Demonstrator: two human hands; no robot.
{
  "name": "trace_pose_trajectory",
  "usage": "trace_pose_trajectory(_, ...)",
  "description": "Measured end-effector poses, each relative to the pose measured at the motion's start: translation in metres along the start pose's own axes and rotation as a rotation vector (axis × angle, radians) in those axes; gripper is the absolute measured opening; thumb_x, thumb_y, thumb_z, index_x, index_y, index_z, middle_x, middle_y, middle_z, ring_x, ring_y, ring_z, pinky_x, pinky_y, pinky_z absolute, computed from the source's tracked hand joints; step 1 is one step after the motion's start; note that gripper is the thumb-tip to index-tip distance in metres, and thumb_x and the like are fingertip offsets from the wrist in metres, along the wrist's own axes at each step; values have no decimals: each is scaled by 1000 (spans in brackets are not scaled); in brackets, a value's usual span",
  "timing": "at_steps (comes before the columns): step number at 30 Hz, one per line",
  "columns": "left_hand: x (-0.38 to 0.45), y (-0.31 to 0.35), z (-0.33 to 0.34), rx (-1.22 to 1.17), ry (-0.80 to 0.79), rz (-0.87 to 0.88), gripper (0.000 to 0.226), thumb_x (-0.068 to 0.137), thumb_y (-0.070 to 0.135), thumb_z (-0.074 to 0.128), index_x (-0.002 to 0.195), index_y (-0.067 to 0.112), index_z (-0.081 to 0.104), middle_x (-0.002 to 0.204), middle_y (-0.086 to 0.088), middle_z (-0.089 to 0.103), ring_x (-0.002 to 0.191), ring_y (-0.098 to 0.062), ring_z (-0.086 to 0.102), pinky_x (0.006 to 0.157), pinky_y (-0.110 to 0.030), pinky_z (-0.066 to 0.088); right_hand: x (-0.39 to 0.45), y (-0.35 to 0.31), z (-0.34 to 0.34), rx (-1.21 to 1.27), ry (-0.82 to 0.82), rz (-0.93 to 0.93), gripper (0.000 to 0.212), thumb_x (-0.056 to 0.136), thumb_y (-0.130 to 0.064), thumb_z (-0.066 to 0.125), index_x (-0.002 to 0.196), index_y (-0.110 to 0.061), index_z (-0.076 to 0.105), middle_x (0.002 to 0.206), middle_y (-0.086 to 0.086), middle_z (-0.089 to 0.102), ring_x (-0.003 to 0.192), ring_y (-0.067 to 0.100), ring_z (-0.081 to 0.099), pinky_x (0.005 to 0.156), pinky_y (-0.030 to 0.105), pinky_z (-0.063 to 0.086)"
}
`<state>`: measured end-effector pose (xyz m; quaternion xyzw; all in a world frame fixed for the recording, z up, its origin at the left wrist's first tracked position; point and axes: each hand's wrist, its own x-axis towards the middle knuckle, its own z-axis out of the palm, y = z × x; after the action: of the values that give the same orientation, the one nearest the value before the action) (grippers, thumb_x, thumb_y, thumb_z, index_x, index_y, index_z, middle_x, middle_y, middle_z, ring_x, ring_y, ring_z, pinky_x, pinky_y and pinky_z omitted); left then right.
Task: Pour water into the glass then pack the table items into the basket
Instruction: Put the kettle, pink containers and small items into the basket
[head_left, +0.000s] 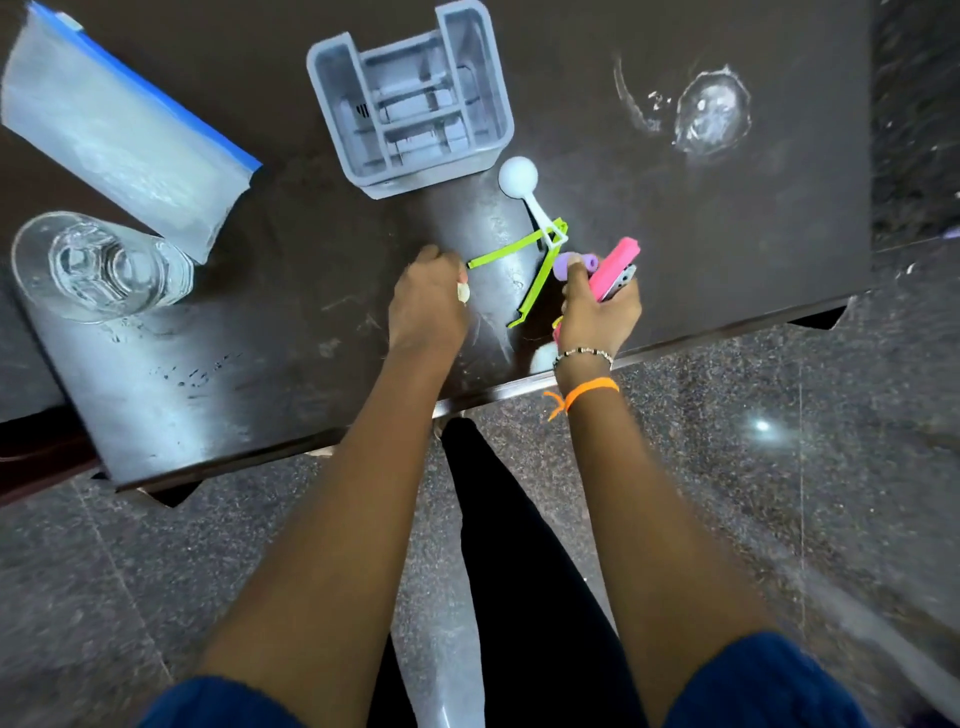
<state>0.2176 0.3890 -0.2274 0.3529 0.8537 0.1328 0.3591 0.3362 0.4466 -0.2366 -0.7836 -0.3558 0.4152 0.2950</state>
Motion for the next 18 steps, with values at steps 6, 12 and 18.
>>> trace_pose_trajectory(6,-24,-23,-44,-290,257,-144,8,75,8,62,82,10,65,93,-12,63,80,-31,62,73,-35,50,-69,-27,9,154,-297,26,16,84,-11,63,70,-17,58,43,-9,54,37,4,43,42,20,36)
trace_pose_trajectory(12,-86,-88,-115,-559,532,-371,11,74,11,69,84,13,65,89,-8,67,65,-8,58,68,-15,48,-158,-50,57,-49,-787,-31,16,87,-11,60,73,-18,59,54,1,56,37,3,44,38,16,36)
trace_pose_trajectory(18,-144,-177,-206,-715,980,-573,17,76,10,68,92,14,66,92,-3,64,66,3,56,66,-2,40,-282,-59,129,-239,-1156,-216,3,83,-9,62,86,-10,61,59,4,61,38,10,41,38,19,34)
